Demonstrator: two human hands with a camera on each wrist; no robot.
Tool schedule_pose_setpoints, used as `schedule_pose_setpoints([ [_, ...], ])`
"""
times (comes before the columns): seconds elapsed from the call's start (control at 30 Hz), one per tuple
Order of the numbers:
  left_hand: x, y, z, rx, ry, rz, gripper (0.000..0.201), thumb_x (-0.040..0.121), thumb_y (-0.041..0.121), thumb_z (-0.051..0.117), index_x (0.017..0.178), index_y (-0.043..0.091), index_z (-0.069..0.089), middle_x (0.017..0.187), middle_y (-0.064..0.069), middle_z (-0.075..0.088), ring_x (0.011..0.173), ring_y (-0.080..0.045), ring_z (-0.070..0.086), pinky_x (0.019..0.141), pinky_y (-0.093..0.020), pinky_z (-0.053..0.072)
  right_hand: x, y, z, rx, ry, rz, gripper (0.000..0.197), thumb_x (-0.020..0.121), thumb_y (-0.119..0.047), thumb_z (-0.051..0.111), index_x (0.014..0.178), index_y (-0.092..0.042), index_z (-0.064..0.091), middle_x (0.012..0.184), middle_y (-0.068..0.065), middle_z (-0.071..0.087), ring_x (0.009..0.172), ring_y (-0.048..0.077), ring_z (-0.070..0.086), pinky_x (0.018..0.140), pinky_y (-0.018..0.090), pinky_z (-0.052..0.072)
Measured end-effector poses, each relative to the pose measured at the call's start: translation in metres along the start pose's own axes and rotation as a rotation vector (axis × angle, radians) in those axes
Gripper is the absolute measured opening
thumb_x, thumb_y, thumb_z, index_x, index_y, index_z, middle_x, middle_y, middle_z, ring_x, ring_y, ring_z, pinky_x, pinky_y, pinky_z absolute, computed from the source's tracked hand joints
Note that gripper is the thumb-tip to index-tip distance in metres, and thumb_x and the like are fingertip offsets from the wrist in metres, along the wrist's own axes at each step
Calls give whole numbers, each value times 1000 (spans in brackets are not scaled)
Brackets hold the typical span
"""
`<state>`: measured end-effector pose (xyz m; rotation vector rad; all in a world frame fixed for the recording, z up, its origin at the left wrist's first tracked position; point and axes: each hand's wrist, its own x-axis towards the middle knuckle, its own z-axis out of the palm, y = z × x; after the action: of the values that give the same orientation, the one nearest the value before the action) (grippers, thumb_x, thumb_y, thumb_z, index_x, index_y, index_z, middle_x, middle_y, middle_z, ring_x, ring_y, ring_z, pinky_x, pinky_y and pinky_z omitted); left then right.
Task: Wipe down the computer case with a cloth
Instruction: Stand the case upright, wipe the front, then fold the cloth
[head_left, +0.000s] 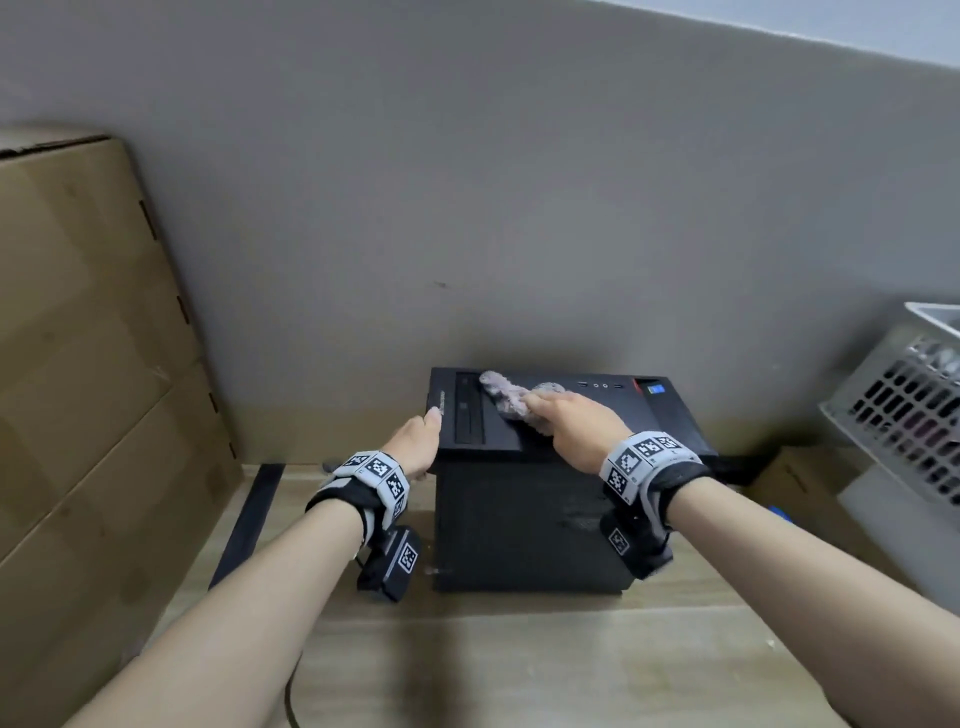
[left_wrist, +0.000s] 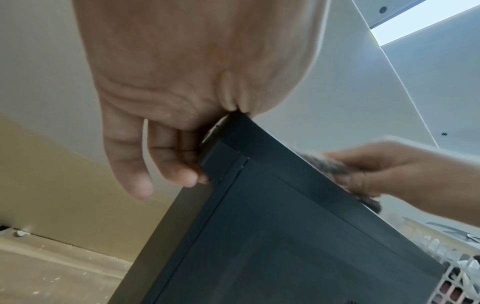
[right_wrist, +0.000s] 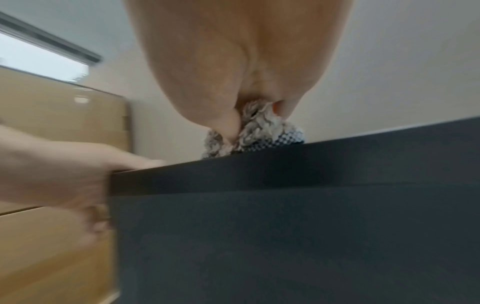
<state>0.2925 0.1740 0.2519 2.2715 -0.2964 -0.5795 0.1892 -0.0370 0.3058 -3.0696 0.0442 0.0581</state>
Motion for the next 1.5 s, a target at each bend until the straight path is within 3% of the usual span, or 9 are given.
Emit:
schedule_pose_setpoints([
  [0.3, -8, 25, 2, 278, 206, -40, 46, 104, 34, 21, 136, 5, 39, 143, -22, 43, 129, -39, 43, 104, -47, 34, -88, 113, -27, 162, 182, 533, 32, 80, -14, 49, 108, -20, 65, 111, 12, 70, 100, 38, 61, 80, 36, 50],
  [0.43, -23, 53, 11, 436, 345, 192, 44, 99, 26, 34, 141, 12, 37, 148, -12, 35, 134, -30, 33, 104, -45, 31, -119, 127, -21, 419, 394, 624, 30, 83, -13, 54, 108, -21, 69, 106, 13, 71, 102, 38, 60, 83, 37, 46],
  [0.57, -25, 74, 40, 551, 173, 418, 55, 97, 39, 39, 149, 21, 32, 157, -1, 26, 144, -24, 27, 115, -42, 25, -144, 133, 11, 760, 496, 716, 14, 81, -23, 65, 93, -16, 65, 93, 6, 69, 90, 29, 60, 83, 40, 49],
  [0.73, -19, 75, 61, 630, 135, 408, 57, 102, 39, 27, 153, 15, 24, 163, -5, 14, 151, -20, 6, 120, -41, 16, -154, 132, 76, 1144, 506, 813, 19, 77, -17, 72, 76, -6, 57, 70, 6, 59, 65, 24, 54, 60, 35, 47],
  [0.83, -11, 63, 54, 792, 204, 407, 76, 90, 40, -4, 149, 6, 29, 162, -13, 11, 150, -27, 2, 118, -51, 17, -156, 127, 108, 1264, 521, 875, 24, 74, -13, 71, 67, -12, 48, 60, 7, 44, 56, 20, 42, 52, 30, 34],
  [1.0, -6, 52, 55, 779, 310, 403, 61, 101, 40, 15, 150, 6, 27, 160, -10, 21, 148, -22, 16, 120, -44, 16, -141, 116, 139, 1247, 596, 885, 24, 77, -13, 70, 63, -13, 51, 60, -1, 46, 60, 16, 42, 53, 26, 36],
  [1.17, -2, 52, 54, 860, 340, 433, 48, 91, 29, 20, 117, 0, 49, 125, -23, 51, 116, -36, 46, 103, -51, 37, -102, 90, 155, 1200, 678, 830, 9, 71, -14, 67, 66, -14, 60, 62, -3, 53, 62, 13, 47, 60, 28, 42],
  [1.37, 1, 43, 55, 878, 361, 518, 52, 94, 27, 23, 133, -1, 44, 134, -20, 48, 125, -33, 41, 108, -45, 32, -76, 26, 179, 1073, 576, 631, 16, 69, -34, 75, 75, -19, 76, 64, -4, 68, 64, 3, 56, 65, 30, 50],
  [1.5, 3, 40, 54, 869, 338, 543, 65, 92, 33, 14, 143, -1, 35, 148, -20, 37, 140, -30, 29, 114, -43, 27, -60, -9, 190, 964, 469, 461, 27, 68, -34, 78, 60, -11, 65, 52, -1, 51, 53, 1, 39, 54, 31, 42],
])
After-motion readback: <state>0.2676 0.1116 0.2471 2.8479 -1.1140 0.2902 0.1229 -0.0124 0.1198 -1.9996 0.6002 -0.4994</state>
